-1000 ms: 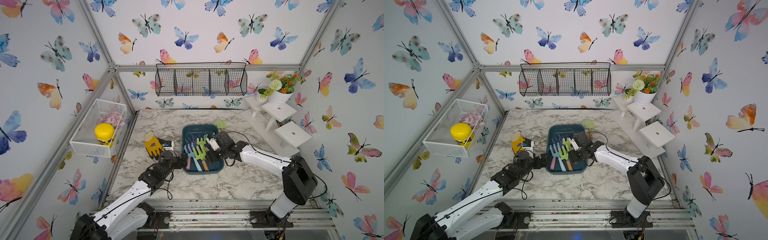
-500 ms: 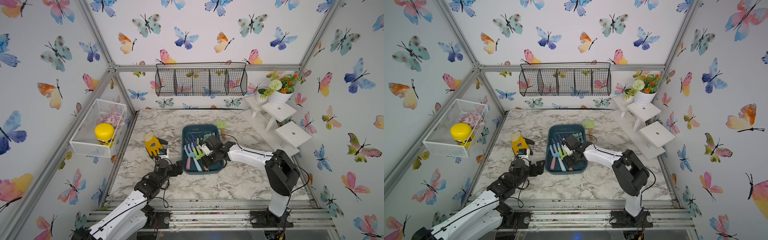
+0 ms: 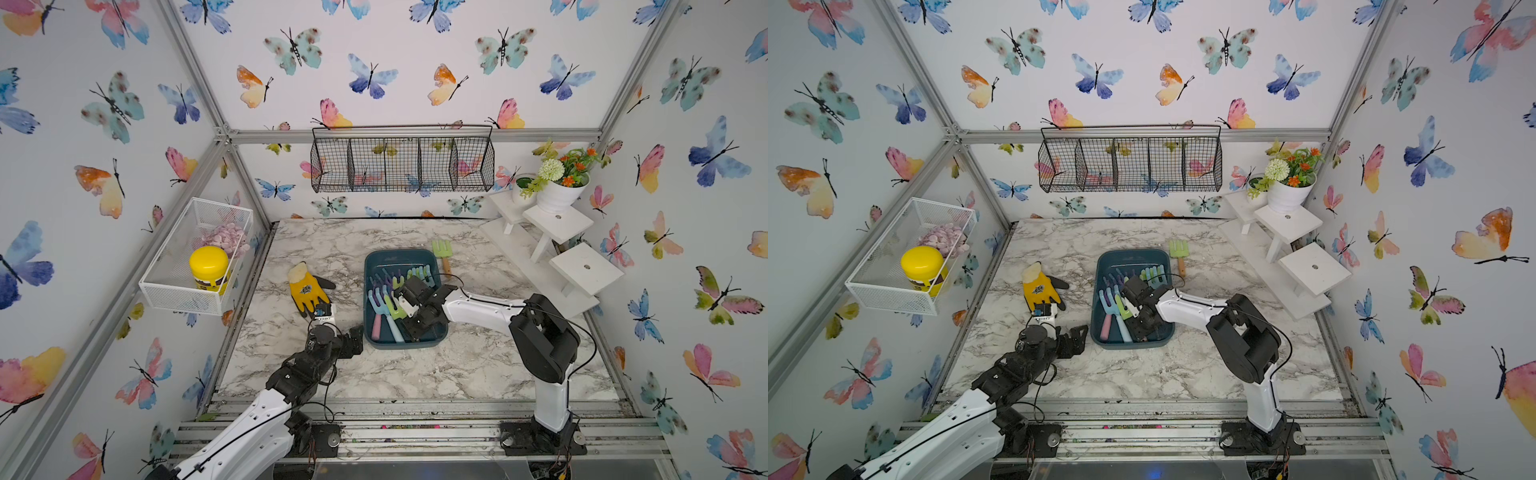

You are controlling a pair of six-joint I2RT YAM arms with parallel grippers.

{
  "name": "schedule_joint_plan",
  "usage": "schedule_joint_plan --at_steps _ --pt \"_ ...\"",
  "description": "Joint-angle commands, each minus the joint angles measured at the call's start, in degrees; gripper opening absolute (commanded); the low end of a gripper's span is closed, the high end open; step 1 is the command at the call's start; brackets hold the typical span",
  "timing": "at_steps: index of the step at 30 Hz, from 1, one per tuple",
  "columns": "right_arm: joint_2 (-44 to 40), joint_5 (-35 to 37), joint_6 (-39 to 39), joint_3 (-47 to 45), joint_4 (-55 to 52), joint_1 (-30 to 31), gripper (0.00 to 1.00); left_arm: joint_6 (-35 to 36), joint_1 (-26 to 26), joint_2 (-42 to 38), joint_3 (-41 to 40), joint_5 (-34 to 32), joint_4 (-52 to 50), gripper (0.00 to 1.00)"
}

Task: Take the hand rake out of the storage box
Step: Pick up the rake from the storage box.

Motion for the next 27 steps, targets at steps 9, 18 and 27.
schedule_joint_plan --at_steps 9,18,27 --pt "0.7 2.7 1.7 0.9 -1.7 0.5 0.41 0.7 0.3 -1.4 -1.0 -0.8 1.3 0.92" --pt "-5.8 2.8 2.3 -0.7 0.0 0.5 0.31 0.7 0.3 -1.0 -1.0 -0.7 1.6 0.92" --pt "-9.8 1.8 3.1 -1.2 0.6 0.5 0.25 0.7 0.3 -1.0 -1.0 -0.4 1.7 0.92"
